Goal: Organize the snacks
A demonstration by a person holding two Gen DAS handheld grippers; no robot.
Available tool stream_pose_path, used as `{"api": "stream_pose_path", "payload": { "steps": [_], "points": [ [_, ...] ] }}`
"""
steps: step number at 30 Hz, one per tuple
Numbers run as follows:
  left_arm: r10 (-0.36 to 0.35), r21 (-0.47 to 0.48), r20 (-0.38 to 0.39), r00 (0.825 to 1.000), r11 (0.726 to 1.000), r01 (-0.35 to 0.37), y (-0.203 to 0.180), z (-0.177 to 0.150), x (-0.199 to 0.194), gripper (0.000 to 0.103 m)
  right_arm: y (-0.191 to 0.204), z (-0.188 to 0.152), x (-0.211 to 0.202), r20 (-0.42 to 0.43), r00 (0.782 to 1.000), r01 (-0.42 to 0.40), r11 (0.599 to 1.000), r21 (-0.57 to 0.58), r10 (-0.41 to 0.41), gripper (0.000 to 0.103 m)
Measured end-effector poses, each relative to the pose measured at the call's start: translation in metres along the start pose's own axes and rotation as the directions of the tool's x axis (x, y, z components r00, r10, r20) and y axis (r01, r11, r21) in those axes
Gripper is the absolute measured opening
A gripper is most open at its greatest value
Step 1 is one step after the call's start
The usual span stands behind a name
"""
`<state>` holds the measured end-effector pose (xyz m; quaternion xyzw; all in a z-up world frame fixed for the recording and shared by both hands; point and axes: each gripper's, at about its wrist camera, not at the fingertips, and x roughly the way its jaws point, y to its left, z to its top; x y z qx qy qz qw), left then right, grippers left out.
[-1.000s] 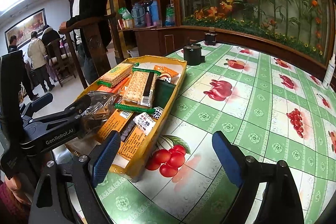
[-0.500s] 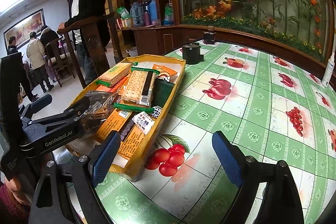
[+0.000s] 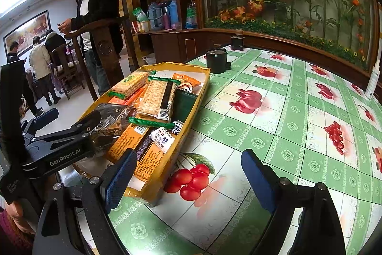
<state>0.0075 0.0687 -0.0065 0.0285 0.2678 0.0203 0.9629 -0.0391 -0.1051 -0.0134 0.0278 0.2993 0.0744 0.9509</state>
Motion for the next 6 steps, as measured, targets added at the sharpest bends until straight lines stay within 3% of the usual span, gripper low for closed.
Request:
{"api": "stream_pose_path", "payload": {
  "steps": [6],
  "points": [
    [0.011,-0.026,-0.010,1.000,1.000,-0.011,0.0061,-0.0034,0.0001,0.103,-0.0009,0.0004,-0.0007,0.004,1.000,0.004,1.000,0.000,-0.004,0.092]
  ]
}}
